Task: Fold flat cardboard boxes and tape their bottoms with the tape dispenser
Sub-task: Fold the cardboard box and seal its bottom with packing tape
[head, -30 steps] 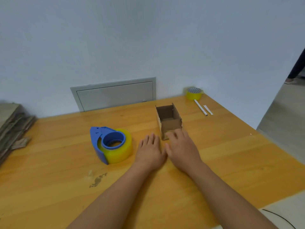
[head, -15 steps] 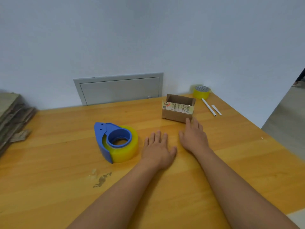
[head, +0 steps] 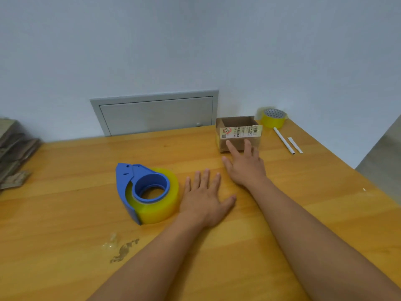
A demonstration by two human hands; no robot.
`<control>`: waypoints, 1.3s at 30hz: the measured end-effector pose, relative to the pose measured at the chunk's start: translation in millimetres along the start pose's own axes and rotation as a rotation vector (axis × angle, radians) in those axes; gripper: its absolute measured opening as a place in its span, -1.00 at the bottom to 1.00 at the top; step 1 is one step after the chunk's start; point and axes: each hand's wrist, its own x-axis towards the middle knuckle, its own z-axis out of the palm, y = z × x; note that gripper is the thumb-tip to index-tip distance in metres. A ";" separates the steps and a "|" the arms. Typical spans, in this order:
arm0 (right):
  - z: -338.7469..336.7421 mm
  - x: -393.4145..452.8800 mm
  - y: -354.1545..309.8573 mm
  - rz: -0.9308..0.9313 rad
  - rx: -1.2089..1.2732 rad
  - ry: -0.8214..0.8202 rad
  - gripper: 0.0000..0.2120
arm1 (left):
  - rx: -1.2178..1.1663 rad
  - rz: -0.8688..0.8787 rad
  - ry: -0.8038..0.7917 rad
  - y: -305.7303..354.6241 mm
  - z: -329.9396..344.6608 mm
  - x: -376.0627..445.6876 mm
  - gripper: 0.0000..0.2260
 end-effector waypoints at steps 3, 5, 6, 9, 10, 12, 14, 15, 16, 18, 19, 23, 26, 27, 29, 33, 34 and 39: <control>-0.4 25.0 2.1 0.040 -0.003 -0.055 -0.40 | 0.010 -0.001 0.006 0.1 1.8 1.0 -0.23; -0.9 41.4 4.1 0.060 -0.011 -0.081 -0.39 | 0.017 -0.005 0.008 0.1 2.3 2.2 -0.22; -1.4 49.2 4.9 0.071 -0.013 -0.094 -0.38 | 0.019 -0.007 0.007 0.1 2.5 2.9 -0.22; -1.3 67.8 7.1 0.093 -0.018 -0.133 -0.37 | 0.015 -0.012 0.002 0.2 2.9 3.8 -0.21; -0.6 72.5 7.7 0.096 -0.021 -0.147 -0.36 | 0.014 -0.014 0.000 0.1 3.0 3.7 -0.21; 1.1 79.3 8.4 0.103 -0.039 -0.174 -0.33 | 0.013 -0.015 -0.002 -0.2 3.0 3.5 -0.21; 1.4 82.9 8.5 0.107 -0.053 -0.195 -0.31 | 0.008 -0.014 -0.003 -0.2 2.7 3.2 -0.20; 1.2 83.6 8.3 0.109 -0.053 -0.198 -0.30 | 0.006 -0.012 -0.006 -0.2 2.4 3.1 -0.20; 1.0 83.4 8.1 0.112 -0.051 -0.196 -0.30 | 0.006 -0.011 -0.010 -0.1 1.7 3.0 -0.20; 0.6 78.9 7.6 0.114 -0.043 -0.183 -0.30 | 0.004 -0.013 -0.017 0.0 0.3 3.0 -0.19; 0.5 74.6 7.4 0.110 -0.034 -0.176 -0.30 | 0.004 -0.012 -0.017 0.2 -0.1 2.7 -0.19; 1.1 46.6 3.2 0.060 0.006 -0.132 -0.34 | -0.034 0.003 0.036 1.9 -4.3 -0.7 -0.24; -3.5 21.6 -6.7 0.010 0.026 -0.082 -0.36 | -0.104 0.061 0.137 3.2 -11.8 -8.5 -0.38; -6.6 14.4 -11.0 -0.010 0.030 -0.069 -0.36 | -0.104 0.089 0.160 3.8 -14.6 -12.6 -0.41; -16.3 3.0 -20.6 -0.045 0.037 -0.037 -0.37 | -0.064 0.133 0.186 4.8 -20.8 -21.7 -0.41; -42.5 -13.1 -46.5 -0.107 0.054 0.070 -0.38 | 0.067 0.190 0.257 -3.2 -44.4 -40.0 -0.39; -49.0 -16.6 -56.2 -0.125 0.051 0.092 -0.38 | 0.102 0.196 0.284 -10.6 -52.5 -46.2 -0.38; -66.6 -34.6 -126.9 -0.240 0.049 0.145 -0.36 | 0.185 0.059 0.371 -80.0 -85.1 -89.4 -0.40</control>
